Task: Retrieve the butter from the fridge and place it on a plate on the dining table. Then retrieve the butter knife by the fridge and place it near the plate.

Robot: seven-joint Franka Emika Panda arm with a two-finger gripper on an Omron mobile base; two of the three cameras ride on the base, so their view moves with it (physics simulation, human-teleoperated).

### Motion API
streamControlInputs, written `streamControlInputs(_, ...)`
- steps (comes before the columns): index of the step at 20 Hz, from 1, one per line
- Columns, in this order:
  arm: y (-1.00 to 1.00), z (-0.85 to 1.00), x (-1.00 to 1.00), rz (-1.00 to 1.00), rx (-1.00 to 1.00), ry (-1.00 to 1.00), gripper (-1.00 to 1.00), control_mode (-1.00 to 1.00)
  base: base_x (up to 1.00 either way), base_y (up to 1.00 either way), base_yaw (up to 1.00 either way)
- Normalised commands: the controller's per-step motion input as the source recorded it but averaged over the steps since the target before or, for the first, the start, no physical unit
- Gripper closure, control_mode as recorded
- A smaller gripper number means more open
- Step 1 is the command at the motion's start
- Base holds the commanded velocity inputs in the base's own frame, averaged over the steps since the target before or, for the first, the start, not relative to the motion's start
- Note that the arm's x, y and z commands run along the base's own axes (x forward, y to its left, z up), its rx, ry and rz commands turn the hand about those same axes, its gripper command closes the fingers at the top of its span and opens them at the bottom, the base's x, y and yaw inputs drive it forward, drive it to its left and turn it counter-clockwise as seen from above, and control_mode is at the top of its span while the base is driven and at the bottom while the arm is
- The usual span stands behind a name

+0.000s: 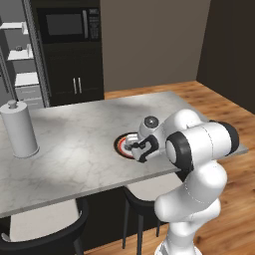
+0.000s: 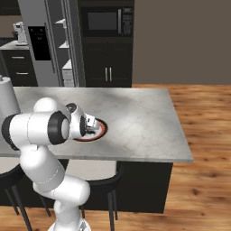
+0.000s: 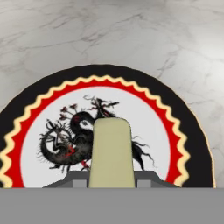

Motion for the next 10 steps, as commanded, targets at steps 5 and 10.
streamControlInputs(5,0.0,-0.02,0.03,0.0,0.0,0.0,-1.0,-1.0,0.0,0.0,0.0)
streamControlInputs(10,0.0,-0.01,0.06,0.0,0.0,0.0,-1.0,-1.0,0.0,0.0,0.0)
